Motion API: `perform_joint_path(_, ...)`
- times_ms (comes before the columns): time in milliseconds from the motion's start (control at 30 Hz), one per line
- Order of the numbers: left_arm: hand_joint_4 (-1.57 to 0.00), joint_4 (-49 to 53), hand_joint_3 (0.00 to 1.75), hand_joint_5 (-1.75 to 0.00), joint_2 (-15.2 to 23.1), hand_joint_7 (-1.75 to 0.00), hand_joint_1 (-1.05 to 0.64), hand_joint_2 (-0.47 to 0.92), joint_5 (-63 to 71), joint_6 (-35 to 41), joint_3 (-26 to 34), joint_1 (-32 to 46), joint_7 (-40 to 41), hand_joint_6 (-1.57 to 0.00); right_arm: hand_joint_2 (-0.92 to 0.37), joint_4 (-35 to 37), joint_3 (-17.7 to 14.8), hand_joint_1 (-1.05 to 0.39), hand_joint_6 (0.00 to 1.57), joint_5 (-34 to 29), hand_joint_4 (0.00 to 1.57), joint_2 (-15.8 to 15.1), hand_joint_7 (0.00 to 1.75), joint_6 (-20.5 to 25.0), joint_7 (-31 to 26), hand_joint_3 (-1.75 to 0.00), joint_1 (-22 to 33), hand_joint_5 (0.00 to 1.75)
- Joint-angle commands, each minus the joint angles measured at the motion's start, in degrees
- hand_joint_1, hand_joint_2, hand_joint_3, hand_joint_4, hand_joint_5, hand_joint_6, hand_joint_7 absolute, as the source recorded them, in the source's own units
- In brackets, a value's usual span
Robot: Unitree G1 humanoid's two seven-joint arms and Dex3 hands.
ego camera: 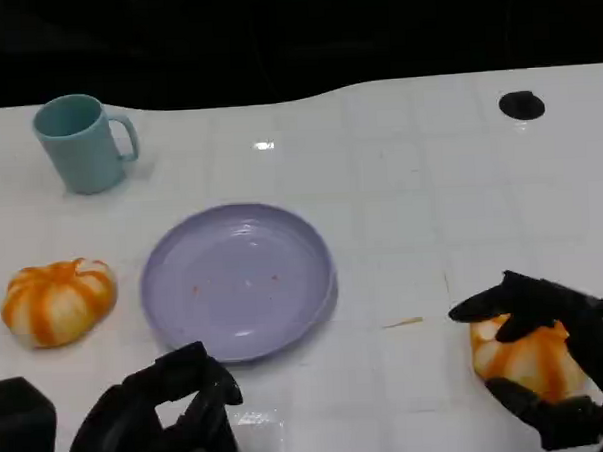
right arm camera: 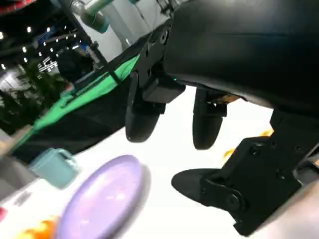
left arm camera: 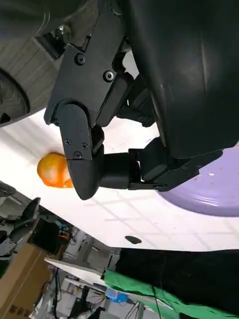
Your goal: Grasp the bread from the table and place it into the plate.
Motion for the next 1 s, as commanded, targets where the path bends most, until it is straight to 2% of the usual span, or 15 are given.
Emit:
perform_joint_path(33,-0.83,-0.66,0.56,-1.75,0.59,-1.47,-0.58,0.79,-0.22,0.21,0.39,0.45,0.06,-0.79,-0.56,-4.79,-1.33,-0.32,0.50,-5.53,0.33,-3.54,0.35,3.44,1.19,-0.50,-0.24,0.87)
perform_joint_path(100,-0.83,-0.71,0.57,-1.75,0.58,-1.46,-0.58,0.79,-0.28,0.18,0.41,0.49,-0.01,-0.79,-0.63,-7.07,-1.20,-0.35,0.52,-9.68,0.33,-6.08,0.26,5.03,3.29,-0.36,-0.26,0.77)
perform_joint_path(167,-0.83,-0.67,0.56,-1.75,0.51,-1.46,-0.58,0.79,-0.32,0.19,0.44,0.49,0.01,-0.79,-0.73,-9.77,-0.99,-0.41,0.48,-12.87,0.24,-8.15,0.15,7.26,6.60,-0.20,-0.25,0.69)
perform_joint_path(267,-0.83,-0.63,0.56,-1.75,0.50,-1.46,-0.58,0.79,-0.34,0.25,0.46,0.47,-0.02,-0.79,-0.77,-13.16,-0.58,-0.43,0.45,-16.27,0.17,-9.57,0.08,10.23,10.40,-0.08,-0.26,0.67)
perform_joint_path(600,-0.83,-0.34,0.54,-1.75,0.35,-1.46,-0.58,0.81,-0.28,-0.16,0.24,0.27,-0.35,-0.79,-0.73,-15.64,1.46,-0.42,0.45,-25.29,0.13,-11.49,0.03,13.36,16.15,0.00,-0.77,0.55)
perform_joint_path(733,-0.83,-0.27,0.52,-1.75,0.14,-1.45,-0.59,0.81,-0.82,-0.06,0.44,0.28,-0.54,-0.79,-0.71,-13.88,2.66,-0.43,0.44,-27.21,0.16,-11.59,0.01,13.67,17.00,0.00,-1.66,0.49)
perform_joint_path(833,-0.83,-0.43,0.50,-1.75,0.00,-1.44,-0.59,0.82,-1.02,0.13,0.46,0.30,-0.49,-0.79,-0.70,-12.06,3.61,-0.43,0.45,-28.17,0.23,-11.58,0.00,13.59,16.87,0.00,-2.48,0.38)
perform_joint_path(1000,-0.82,-0.65,0.49,-1.75,-0.01,-1.43,-0.59,0.82,-1.03,0.24,0.34,0.33,-0.31,-0.80,-0.71,-8.55,5.56,-0.43,0.43,-30.43,0.25,-11.81,0.00,13.92,17.23,-0.01,-4.37,0.31)
